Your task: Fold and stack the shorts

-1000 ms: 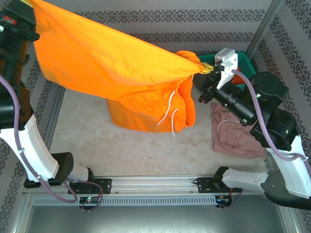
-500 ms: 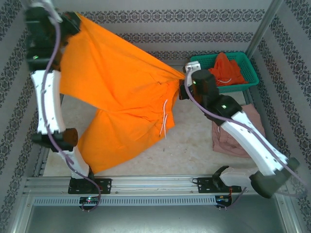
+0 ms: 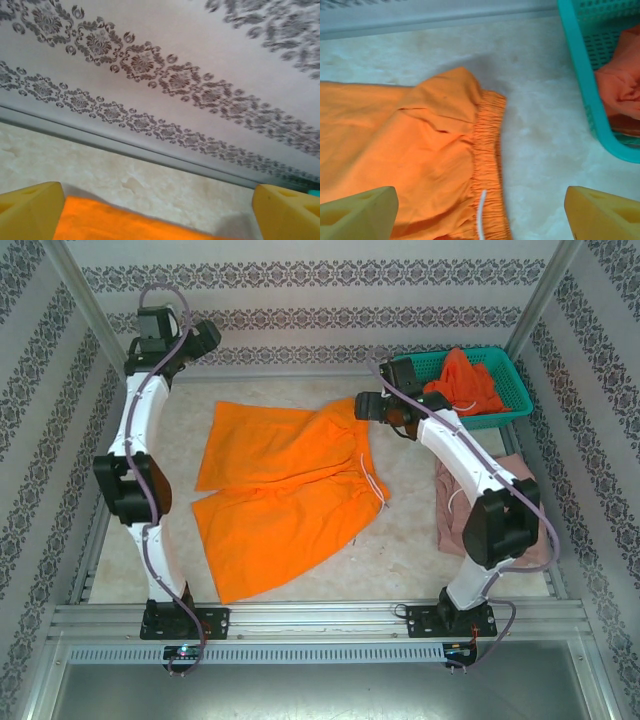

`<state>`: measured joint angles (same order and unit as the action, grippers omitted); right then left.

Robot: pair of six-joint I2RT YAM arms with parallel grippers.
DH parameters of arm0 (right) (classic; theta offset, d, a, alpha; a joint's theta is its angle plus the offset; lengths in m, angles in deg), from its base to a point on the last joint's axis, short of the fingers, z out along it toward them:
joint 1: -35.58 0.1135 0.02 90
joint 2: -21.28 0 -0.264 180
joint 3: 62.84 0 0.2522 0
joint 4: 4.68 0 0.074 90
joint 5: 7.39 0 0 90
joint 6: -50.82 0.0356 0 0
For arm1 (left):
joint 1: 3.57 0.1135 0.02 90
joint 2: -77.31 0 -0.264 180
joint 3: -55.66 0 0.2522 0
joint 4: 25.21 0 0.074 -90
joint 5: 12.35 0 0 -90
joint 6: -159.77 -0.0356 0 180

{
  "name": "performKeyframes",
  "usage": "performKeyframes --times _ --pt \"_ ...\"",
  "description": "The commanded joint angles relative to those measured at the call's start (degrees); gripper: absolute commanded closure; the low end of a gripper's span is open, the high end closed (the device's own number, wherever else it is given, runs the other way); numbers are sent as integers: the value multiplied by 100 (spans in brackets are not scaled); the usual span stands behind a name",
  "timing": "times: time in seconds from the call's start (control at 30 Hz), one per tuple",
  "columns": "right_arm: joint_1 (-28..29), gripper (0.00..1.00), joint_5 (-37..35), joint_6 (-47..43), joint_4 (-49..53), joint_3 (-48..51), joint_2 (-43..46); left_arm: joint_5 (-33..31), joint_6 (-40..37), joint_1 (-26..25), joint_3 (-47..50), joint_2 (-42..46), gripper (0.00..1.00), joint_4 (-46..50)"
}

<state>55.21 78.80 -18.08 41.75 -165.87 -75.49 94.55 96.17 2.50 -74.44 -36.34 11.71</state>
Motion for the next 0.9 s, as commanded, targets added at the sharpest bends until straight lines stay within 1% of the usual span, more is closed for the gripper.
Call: performKeyframes --times 0.0,0.1,0.2,0.3,0.4,0.47,0.57,0.7,0.87 --pt "30 12 851 299 4 547 561 188 419 -9 1409 1672 0 -952" --pt "70 10 1199 318 -23 1095 690 270 886 -79 3186 2816 0 -1386" --pt "85 9 1405 280 -17 1263 484 413 1283 -237 4618 3570 0 -1563" --pt "107 8 1715 268 -21 1013 -32 570 1665 -354 5884 3907 0 -2136" --pt "153 6 2035 298 -68 495 -635 540 1775 -419 6635 3775 0 -2593" --pt "205 5 2051 268 -76 72 -1065 529 1735 -422 6838 3448 0 -2893" --pt "181 5 2097 269 37 -713 -1818 559 1671 -422 6802 2788 1 -3402" --pt "45 5 2213 427 126 -1590 -2706 749 1722 -422 6455 1903 4 -3890" --pt "-122 5 2363 681 203 -2571 -3602 541 1529 -400 5956 1077 4 -4041"
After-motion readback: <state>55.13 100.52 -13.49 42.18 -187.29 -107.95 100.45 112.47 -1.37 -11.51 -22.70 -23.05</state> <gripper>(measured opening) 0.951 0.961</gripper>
